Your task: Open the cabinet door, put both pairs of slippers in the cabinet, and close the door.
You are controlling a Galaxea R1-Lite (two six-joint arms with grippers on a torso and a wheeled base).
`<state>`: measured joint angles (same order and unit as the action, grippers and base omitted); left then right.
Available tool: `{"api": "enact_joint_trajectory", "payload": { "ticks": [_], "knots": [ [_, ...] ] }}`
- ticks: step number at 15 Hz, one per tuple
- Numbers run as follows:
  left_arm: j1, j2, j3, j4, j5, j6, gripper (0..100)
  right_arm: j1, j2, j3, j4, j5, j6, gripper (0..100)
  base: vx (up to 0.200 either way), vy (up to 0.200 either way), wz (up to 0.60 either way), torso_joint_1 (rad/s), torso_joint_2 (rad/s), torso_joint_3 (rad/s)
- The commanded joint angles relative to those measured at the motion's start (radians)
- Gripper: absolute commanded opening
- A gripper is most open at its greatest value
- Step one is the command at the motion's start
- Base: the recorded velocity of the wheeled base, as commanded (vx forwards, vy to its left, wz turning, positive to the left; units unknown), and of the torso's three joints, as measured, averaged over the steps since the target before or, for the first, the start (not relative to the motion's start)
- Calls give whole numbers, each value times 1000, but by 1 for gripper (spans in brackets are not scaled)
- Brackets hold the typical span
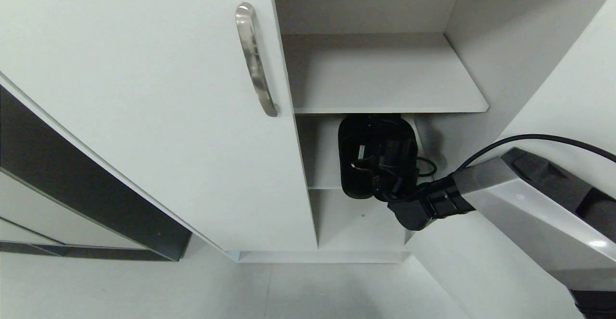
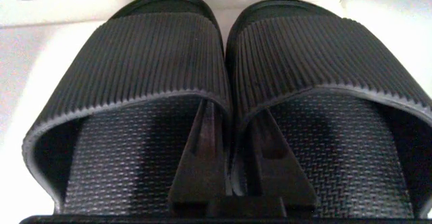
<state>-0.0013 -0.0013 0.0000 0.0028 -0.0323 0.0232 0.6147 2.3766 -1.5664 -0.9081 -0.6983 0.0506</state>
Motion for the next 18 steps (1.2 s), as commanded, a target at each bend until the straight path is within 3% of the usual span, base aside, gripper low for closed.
{"api": "enact_joint_trajectory", "payload": {
  "ticks": [1, 8, 9, 13, 15, 18],
  "knots": [
    [0, 1, 0, 0, 0, 0, 0, 0, 1, -11, 11, 10, 0, 0, 0, 0, 0, 0, 0, 0],
    [0, 1, 0, 0, 0, 0, 0, 4, 13, -12, 23, 19, 2, 0, 0, 0, 0, 0, 0, 0],
    [0, 1, 0, 0, 0, 0, 0, 5, 15, -11, 23, 19, 3, 100, 0, 0, 0, 0, 0, 0],
    [0, 1, 0, 0, 0, 0, 0, 23, -31, 71, 15, 17, 8, 100, 0, 0, 0, 0, 0, 0],
    [0, 1, 0, 0, 0, 0, 0, 42, -100, 170, -22, 3, 8, 100, 0, 0, 0, 0, 0, 0],
    [0, 1, 0, 0, 0, 1, 0, 105, -263, 434, -118, -18, 6, 100, 0, 0, 0, 0, 0, 0]
  ]
}}
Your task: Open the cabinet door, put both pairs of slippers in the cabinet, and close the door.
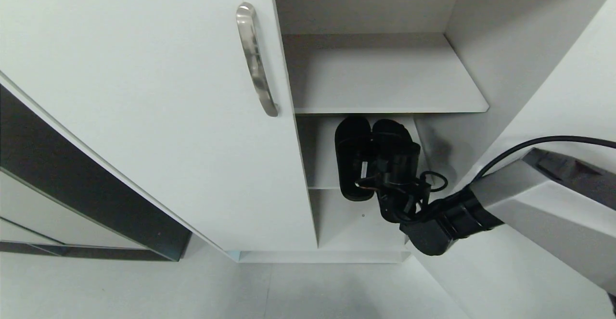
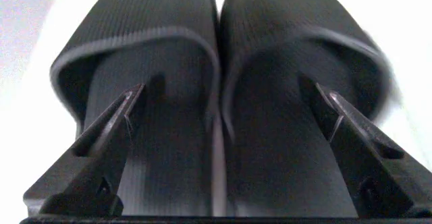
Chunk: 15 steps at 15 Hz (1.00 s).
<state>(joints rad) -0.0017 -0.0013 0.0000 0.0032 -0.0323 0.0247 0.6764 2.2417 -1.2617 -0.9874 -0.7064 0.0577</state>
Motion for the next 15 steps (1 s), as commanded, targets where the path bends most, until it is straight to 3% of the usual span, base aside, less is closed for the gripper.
{"api": "enact_joint_trajectory", "payload": {
  "ticks": [1, 3, 9, 15],
  "knots": [
    [0, 1, 0, 0, 0, 0, 0, 83, -177, 234, -79, -19, 1, 100, 0, 0, 0, 0, 0, 0],
    [0, 1, 0, 0, 0, 0, 0, 134, -228, 378, -137, -44, -1, 100, 0, 0, 0, 0, 0, 0],
    [0, 1, 0, 0, 0, -2, 0, 164, -232, 415, -146, -47, -4, 100, 0, 0, 0, 0, 0, 0],
    [0, 1, -2, 0, 0, -5, 0, 192, -229, 427, -146, -47, -4, 100, -200, 0, 0, 4, 6, 2]
  ]
}}
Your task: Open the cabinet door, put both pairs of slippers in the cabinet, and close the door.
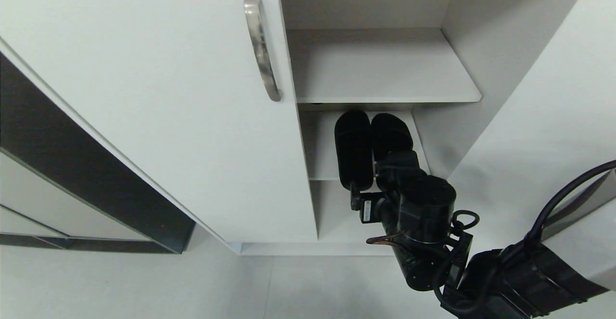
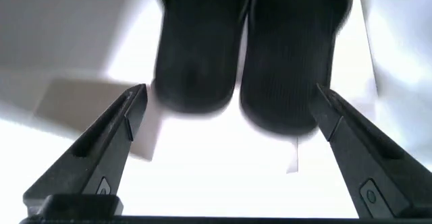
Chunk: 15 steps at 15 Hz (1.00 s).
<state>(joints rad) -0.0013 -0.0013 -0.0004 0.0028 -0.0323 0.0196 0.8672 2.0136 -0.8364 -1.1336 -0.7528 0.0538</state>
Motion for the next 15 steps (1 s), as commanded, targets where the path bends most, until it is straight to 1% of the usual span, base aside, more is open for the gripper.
{"api": "enact_joint_trajectory", "payload": {
  "ticks": [1, 15],
  "knots": [
    [0, 1, 0, 0, 0, 0, 0, 1, -1, 6, 0, 0, 1, 100, -200, 0, 0, 2, 7, 2],
    [0, 1, -1, 0, 0, 0, 0, -1, 5, 26, -9, 1, 0, 100, 0, 0, 0, 0, 0, 0]
  ]
}}
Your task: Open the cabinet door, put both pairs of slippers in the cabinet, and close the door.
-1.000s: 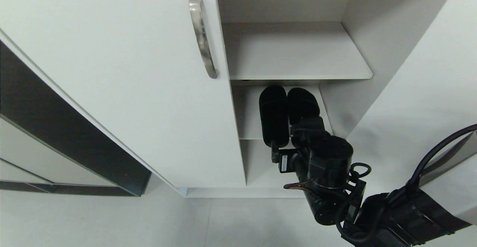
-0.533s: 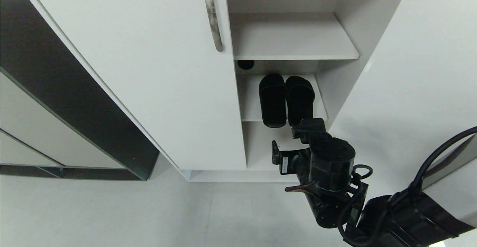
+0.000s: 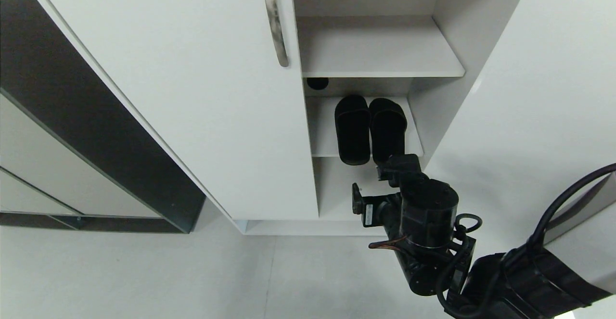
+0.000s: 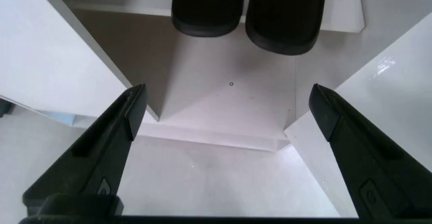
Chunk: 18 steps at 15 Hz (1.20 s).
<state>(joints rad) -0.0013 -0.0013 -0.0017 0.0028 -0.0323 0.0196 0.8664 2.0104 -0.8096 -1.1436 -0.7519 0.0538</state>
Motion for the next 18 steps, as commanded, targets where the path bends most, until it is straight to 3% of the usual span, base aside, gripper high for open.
{"api": "enact_joint_trajectory", "payload": {
  "ticks": [1, 5, 18],
  "knots": [
    [0, 1, 0, 0, 0, 0, 0, 0, 17, 0, -1, 0, 0, 100, 0, 0, 0, 0, 0, 0],
    [0, 1, 2, 0, 0, 0, 0, 0, 33, -2, -1, 0, 0, 100, 0, 0, 0, -1, 1, 31],
    [0, 1, 2, 0, 0, 0, 0, -3, 33, 20, -28, -1, -5, 100, 0, 0, 0, 1, 3, 197]
  ]
}}
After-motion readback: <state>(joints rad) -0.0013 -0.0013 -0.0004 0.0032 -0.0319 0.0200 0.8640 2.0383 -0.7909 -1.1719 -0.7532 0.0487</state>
